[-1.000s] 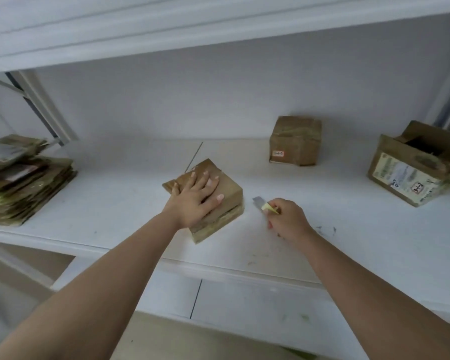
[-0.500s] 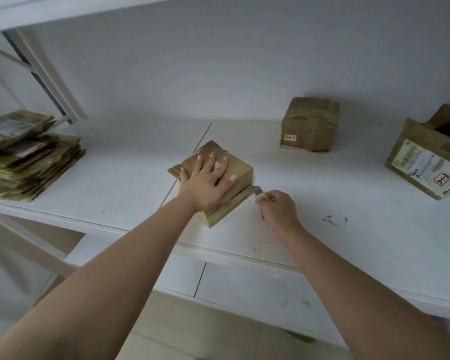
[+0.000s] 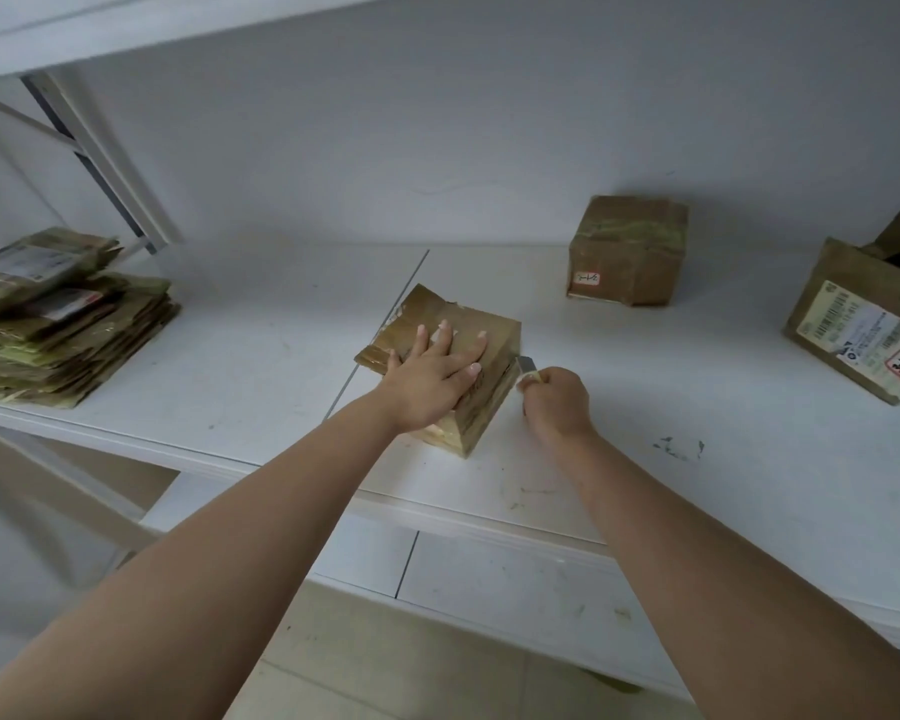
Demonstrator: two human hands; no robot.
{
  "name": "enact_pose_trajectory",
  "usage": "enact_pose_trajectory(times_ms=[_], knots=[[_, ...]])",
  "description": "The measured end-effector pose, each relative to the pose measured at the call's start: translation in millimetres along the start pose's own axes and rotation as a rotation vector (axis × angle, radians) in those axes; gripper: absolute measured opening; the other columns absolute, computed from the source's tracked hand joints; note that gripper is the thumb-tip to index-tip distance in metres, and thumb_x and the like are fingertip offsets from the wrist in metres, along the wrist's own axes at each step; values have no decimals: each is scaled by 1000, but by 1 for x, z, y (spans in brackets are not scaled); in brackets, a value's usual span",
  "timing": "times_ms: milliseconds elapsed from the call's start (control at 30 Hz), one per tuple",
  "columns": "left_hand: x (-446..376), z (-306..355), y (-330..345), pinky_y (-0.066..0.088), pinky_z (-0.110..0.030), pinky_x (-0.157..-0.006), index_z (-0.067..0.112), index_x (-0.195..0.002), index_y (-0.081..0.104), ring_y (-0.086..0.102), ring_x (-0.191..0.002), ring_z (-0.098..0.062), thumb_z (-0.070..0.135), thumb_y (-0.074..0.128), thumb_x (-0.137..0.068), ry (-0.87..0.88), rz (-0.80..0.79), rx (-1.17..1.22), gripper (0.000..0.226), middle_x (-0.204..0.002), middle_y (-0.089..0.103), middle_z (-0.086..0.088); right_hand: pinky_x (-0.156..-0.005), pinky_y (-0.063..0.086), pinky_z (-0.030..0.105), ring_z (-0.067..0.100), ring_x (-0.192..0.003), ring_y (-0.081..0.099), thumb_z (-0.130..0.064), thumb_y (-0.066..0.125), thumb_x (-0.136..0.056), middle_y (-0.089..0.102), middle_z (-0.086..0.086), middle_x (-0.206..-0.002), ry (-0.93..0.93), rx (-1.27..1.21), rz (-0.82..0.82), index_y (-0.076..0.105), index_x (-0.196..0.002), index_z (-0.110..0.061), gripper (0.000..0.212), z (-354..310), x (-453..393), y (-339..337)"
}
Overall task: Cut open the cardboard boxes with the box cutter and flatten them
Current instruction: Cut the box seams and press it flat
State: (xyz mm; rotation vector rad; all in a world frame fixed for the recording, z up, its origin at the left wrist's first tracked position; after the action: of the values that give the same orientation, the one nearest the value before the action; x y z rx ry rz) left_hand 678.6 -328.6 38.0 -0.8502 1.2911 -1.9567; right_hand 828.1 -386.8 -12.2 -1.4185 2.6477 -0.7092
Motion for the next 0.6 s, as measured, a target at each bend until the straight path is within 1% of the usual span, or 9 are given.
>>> enact_pose_trajectory(times_ms=[67, 100, 133, 200, 267, 333, 467, 567, 600], knots=[[-2, 1, 1, -7, -59, -112, 46, -148, 12, -17, -146, -28, 47, 16, -102, -8, 1, -17, 47, -161, -6, -1, -59, 49, 34, 28, -61, 58, -11, 49, -90, 62, 13, -69, 16, -33, -55, 59, -73, -8, 20, 0, 4, 0], [-2, 2, 2, -8, -59, -112, 46, -148, 11, -18, -145, -28, 48, 16, -102, -14, 1, -19, 47, -161, -6, -1, -50, 47, 29, 23, -50, 54, -11, 49, -91, 60, 11, -63, 33, -54, -117, 58, -73, -9, 21, 0, 10, 2], [-2, 3, 2, -8, -58, -112, 46, -149, 10, -18, -145, -28, 48, 15, -102, -18, 0, -17, 47, -161, -7, -1, -44, 42, 23, 19, -42, 51, -11, 48, -92, 59, 9, -59, 55, -75, -192, 58, -76, -10, 19, 0, 18, 4], [-2, 4, 2, -9, -58, -112, 45, -149, 10, -19, -145, -27, 48, 15, -102, -24, -1, -14, 47, -161, -9, -1, -38, 37, 17, 15, -35, 47, -11, 49, -93, 58, 8, -56, 83, -121, -316, 58, -86, -8, 12, 0, 32, 8], [-1, 4, 1, -10, -58, -112, 45, -149, 9, -20, -145, -28, 48, 15, -102, -31, -1, -17, 47, -161, -9, -2, -38, 36, 16, 15, -32, 48, -11, 50, -92, 57, 9, -54, 93, -163, -386, 57, -92, -6, 8, -1, 40, 7], [0, 5, 1, -10, -58, -112, 45, -149, 8, -19, -145, -28, 48, 15, -102, -39, 2, -29, 47, -161, -9, -2, -40, 37, 17, 17, -33, 51, -10, 52, -92, 58, 8, -52, 97, -172, -433, 56, -92, -5, 7, -2, 45, 1], [1, 8, 1, -8, -59, -113, 45, -149, 7, -18, -145, -29, 48, 13, -102, -46, 7, -53, 48, -161, -9, -4, -42, 39, 20, 20, -40, 58, -11, 50, -94, 62, 9, -56, 86, -156, -568, 57, -93, -4, 10, -3, 58, -11], [1, 11, -1, -6, -61, -113, 44, -149, 7, -16, -145, -30, 46, 14, -102, -50, 13, -68, 48, -161, -8, -5, -40, 36, 20, 24, -43, 59, -9, 47, -94, 61, 11, -57, 74, -148, -724, 55, -93, -2, 11, 0, 73, -11], [2, 12, -1, -6, -61, -112, 44, -150, 7, -16, -145, -30, 47, 15, -102, -51, 10, -62, 48, -161, -8, -5, -40, 36, 21, 24, -43, 58, -10, 46, -94, 60, 11, -57, 65, -144, -748, 55, -94, -1, 13, 2, 76, -12]])
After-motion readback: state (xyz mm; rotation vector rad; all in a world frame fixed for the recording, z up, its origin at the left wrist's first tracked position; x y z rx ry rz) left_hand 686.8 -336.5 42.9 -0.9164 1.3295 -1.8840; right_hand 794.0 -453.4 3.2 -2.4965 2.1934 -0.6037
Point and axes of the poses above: each hand's wrist, its own x-axis away from the middle knuckle, its own y-axis out of the palm, z = x × y, the point moved 2 cm from there along -x, towards the middle knuckle
